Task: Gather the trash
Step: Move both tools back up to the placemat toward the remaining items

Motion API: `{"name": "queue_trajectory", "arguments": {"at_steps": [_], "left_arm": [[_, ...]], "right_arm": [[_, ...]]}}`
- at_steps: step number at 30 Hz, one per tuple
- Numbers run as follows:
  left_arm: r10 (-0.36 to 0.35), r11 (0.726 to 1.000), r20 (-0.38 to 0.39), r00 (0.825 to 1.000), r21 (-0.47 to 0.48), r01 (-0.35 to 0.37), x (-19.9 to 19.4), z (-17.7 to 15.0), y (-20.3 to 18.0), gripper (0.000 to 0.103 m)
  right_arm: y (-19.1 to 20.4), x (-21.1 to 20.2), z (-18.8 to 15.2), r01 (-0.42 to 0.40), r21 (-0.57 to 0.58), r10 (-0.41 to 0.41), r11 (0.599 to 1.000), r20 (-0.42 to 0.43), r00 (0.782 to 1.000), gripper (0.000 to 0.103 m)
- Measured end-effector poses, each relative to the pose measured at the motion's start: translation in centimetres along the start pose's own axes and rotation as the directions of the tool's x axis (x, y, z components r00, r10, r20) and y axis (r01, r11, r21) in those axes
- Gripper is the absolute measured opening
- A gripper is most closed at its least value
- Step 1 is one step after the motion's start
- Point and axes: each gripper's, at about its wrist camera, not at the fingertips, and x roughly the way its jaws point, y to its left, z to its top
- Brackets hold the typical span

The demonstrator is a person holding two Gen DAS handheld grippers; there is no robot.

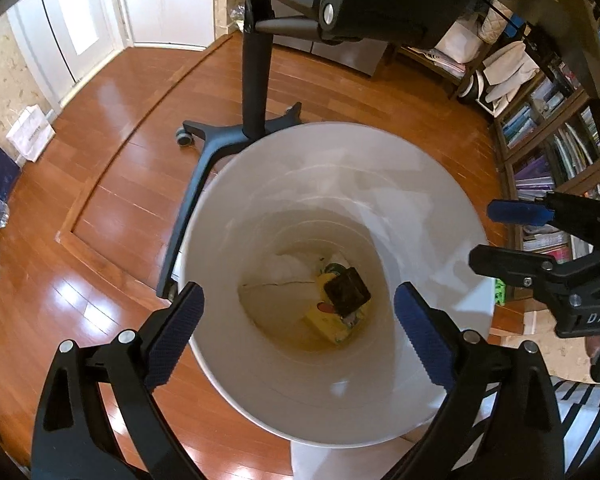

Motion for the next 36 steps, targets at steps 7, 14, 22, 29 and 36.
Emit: {"name": "queue_trajectory", "arguments": {"at_steps": [7,14,22,29,36], "left_arm": [[0.06,0.996,0.076,0.995,0.059,-0.065,-3.5,-0.7,-1.2,0.097],[0.009,0.994,0.253,0.967,0.099,-0.035,-12.3,-0.4,-3.0,0.097],[0.002,0.997,0.491,0.871,0.066,-0.04,-19.5,4.4,-2.6,0.102],[0.072,0.994,0.504,0.861,0.031,-0.102,-18.3,10.7,-1.1,0.102],[0.11,0.98,0.513,0.852,0.085,-0.178,-16.3,15.8,-1.5,0.102]], "right_arm": [[0.6,-3.9,-0.4,0.027,-0.042,-0.024,0.999,0.063,0.998,0.069],[4.1,-14.5,-1.1,0.143,-0.221,-0.062,0.965,0.338,0.939,0.089],[1.5,-19.6,4.0,0.195,-0.038,-0.141,0.98,0.561,0.816,0.099],[-2.3,-16.0,9.9,0.193,0.106,-0.22,0.975,0.475,0.852,0.099],[-4.2,-13.1,12.8,0.088,0.227,-0.176,0.97,0.406,0.897,0.099]]}}
